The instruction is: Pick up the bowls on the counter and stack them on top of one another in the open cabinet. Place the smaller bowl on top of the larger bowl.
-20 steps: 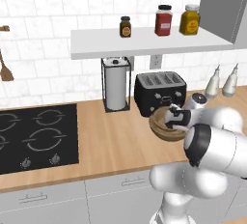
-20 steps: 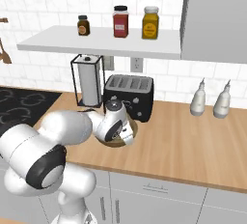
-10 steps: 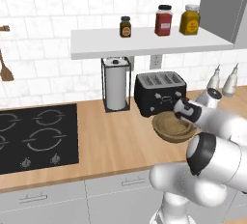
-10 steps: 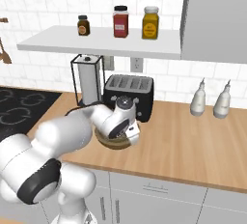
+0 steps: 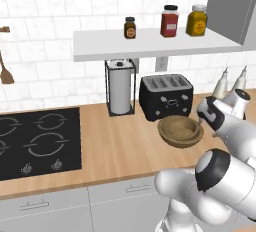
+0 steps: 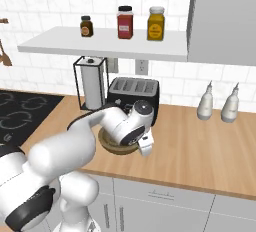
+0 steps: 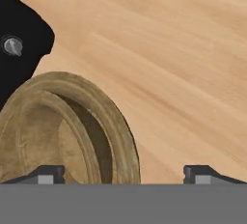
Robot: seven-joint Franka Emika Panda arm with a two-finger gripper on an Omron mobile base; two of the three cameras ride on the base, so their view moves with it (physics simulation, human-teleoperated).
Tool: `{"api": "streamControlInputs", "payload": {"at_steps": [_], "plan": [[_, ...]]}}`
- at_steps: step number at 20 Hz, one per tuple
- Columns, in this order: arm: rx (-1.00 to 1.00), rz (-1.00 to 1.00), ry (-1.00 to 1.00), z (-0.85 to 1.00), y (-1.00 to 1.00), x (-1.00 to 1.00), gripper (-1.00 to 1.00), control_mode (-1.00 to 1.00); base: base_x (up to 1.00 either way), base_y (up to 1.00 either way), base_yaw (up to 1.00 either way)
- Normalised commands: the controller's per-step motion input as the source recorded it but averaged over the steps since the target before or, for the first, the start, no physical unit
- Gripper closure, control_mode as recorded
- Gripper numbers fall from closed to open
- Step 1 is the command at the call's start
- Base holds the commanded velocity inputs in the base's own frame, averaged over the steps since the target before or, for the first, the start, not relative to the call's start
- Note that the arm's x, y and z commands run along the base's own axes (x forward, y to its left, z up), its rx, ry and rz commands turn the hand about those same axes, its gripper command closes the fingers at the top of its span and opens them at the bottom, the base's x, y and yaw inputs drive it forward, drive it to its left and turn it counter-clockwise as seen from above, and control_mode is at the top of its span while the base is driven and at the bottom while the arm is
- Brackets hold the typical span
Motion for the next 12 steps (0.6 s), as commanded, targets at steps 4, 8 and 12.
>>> {"api": "streamControlInputs", "payload": {"at_steps": [4,8,12], "plan": [[0.00,0.00,0.18,-0.28,0.02,0.01,-1.00,-1.00,0.00,0.00,0.00],[0.00,0.00,0.13,-0.28,0.18,0.06,-1.00,-1.00,0.00,0.00,0.00],[0.00,0.00,0.08,-0.25,0.28,0.05,-1.00,-1.00,0.00,0.00,0.00]]}}
